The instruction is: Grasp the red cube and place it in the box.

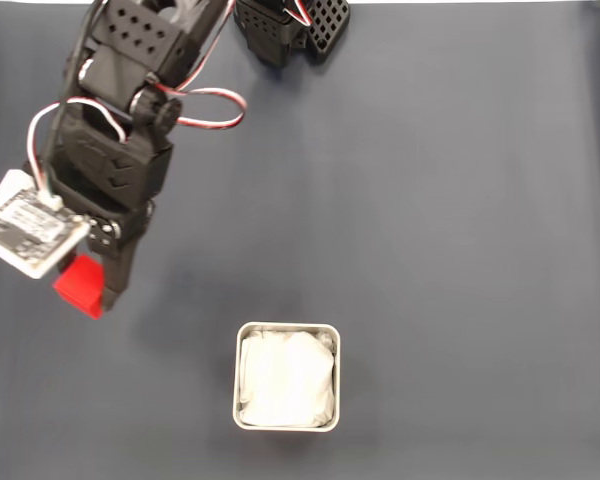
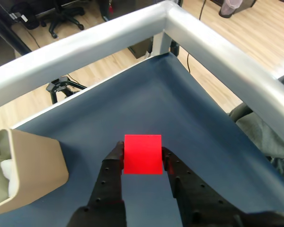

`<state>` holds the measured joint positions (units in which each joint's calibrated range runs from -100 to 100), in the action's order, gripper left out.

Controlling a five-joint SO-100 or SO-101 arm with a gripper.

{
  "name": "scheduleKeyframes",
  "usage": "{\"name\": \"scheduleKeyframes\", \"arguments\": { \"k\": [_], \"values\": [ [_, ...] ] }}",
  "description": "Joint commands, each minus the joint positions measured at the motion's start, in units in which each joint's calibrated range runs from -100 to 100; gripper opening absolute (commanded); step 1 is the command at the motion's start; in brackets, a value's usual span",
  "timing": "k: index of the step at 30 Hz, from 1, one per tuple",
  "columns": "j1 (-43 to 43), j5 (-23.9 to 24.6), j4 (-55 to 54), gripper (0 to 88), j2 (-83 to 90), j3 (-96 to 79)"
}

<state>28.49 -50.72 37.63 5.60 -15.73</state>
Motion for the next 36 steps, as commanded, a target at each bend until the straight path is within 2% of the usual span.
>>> {"name": "scheduleKeyframes", "arguments": {
  "k": [1,20,36],
  "values": [
    [-2.5,-0.7,0.4,10.0,4.6,2.3],
    [-14.7,-1.9,-0.2,10.0,7.7,3.6],
    [-22.0,-2.4,-1.8,10.0,3.6,7.5]
  ]
}}
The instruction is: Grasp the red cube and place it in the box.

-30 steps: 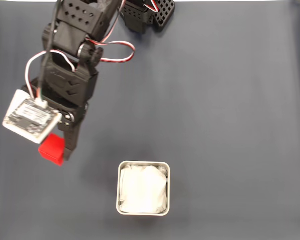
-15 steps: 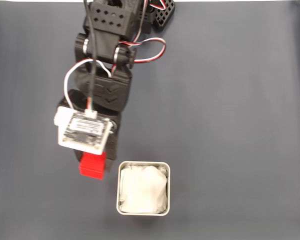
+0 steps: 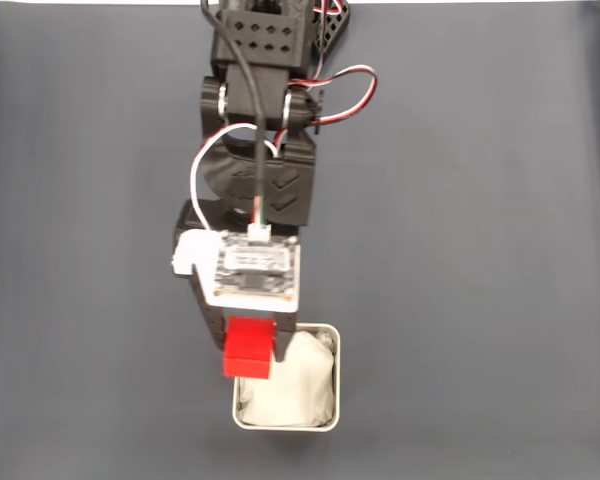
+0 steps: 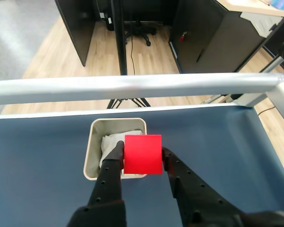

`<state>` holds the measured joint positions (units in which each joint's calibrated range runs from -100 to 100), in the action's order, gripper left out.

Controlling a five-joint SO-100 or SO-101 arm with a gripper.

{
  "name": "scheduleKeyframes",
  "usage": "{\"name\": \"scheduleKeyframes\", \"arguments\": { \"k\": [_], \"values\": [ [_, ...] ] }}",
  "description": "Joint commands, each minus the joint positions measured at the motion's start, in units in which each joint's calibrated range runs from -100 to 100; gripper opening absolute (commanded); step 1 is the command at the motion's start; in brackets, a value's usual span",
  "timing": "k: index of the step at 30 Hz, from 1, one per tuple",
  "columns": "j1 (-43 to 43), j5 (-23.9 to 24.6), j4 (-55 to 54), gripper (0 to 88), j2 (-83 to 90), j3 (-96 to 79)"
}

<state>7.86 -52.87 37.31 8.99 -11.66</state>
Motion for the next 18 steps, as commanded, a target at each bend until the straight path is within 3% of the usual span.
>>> {"name": "scheduleKeyframes", "arguments": {
  "k": [1,18],
  "values": [
    [-1.7,-0.3,-1.6,10.0,-0.2,3.8],
    [-4.3,0.7,-2.1,9.6,-6.5,8.7]
  ]
}}
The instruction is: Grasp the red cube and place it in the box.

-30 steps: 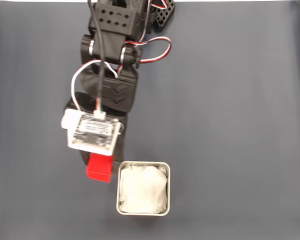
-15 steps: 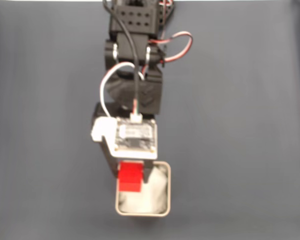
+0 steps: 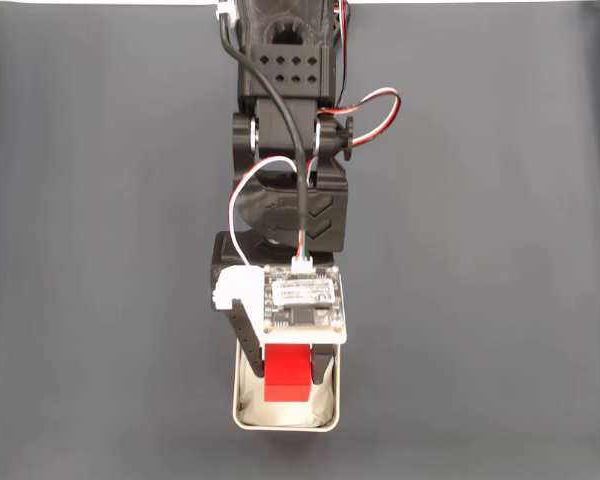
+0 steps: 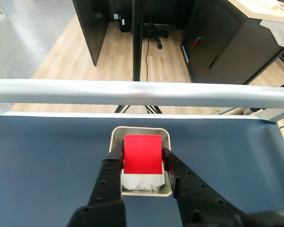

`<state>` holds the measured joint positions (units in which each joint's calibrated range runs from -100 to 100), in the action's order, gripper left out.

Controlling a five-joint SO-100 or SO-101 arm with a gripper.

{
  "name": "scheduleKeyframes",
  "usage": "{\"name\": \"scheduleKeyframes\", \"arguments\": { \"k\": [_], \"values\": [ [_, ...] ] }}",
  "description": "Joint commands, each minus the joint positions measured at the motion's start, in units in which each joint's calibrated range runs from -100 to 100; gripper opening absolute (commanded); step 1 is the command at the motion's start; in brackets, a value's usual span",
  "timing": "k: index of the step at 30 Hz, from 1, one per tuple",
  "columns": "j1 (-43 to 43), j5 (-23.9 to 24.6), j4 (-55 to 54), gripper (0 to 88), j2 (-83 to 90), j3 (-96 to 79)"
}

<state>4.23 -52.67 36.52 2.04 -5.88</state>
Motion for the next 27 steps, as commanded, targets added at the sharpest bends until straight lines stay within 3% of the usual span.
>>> {"name": "scheduleKeyframes", "arguments": {
  "k": [1,27],
  "values": [
    [-0.7,0.6,-1.3,9.6,0.3,2.9],
    [0.1,1.9,-2.3,9.6,-2.3,2.7]
  ]
}}
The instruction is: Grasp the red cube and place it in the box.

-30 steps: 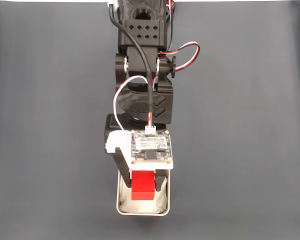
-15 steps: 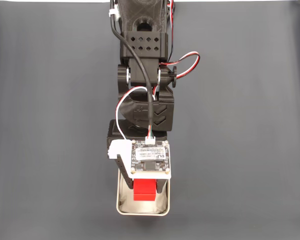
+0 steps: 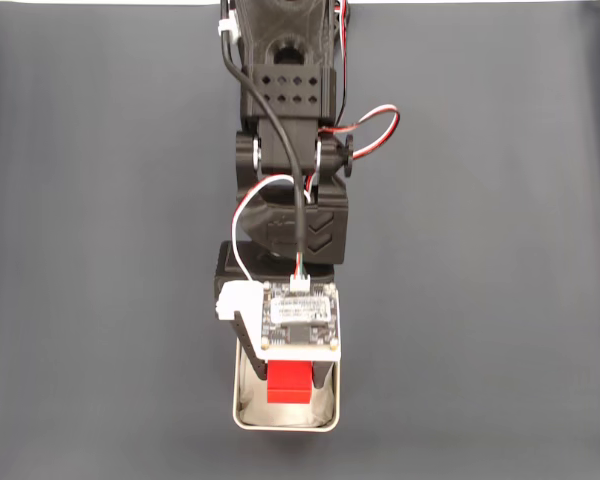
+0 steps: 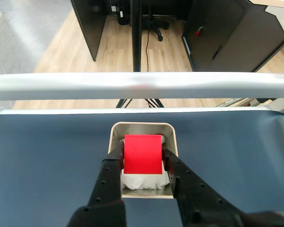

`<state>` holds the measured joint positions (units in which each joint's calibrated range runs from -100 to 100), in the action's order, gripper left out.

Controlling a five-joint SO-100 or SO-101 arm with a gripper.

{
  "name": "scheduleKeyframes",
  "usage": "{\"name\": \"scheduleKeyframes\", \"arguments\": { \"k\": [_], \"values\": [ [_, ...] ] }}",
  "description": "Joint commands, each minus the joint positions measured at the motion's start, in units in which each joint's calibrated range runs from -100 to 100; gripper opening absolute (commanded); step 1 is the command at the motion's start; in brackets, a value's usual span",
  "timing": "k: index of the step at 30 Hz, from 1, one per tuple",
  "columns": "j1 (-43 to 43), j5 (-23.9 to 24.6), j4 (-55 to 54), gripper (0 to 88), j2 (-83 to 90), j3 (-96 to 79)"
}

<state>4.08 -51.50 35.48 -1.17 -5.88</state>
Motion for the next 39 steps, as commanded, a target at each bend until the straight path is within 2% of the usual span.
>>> {"name": "scheduleKeyframes", "arguments": {
  "k": [1,4,7,10,17,39],
  "values": [
    [0.3,0.7,-1.3,9.7,0.9,2.7],
    [0.3,0.9,-1.6,12.2,0.8,2.7],
    [0.7,2.1,-2.7,34.6,0.9,2.6],
    [0.7,2.1,-3.2,44.3,1.3,2.5],
    [1.0,1.2,-4.1,49.2,1.7,2.5],
    [1.6,0.9,-5.3,49.8,2.6,1.5]
  ]
}}
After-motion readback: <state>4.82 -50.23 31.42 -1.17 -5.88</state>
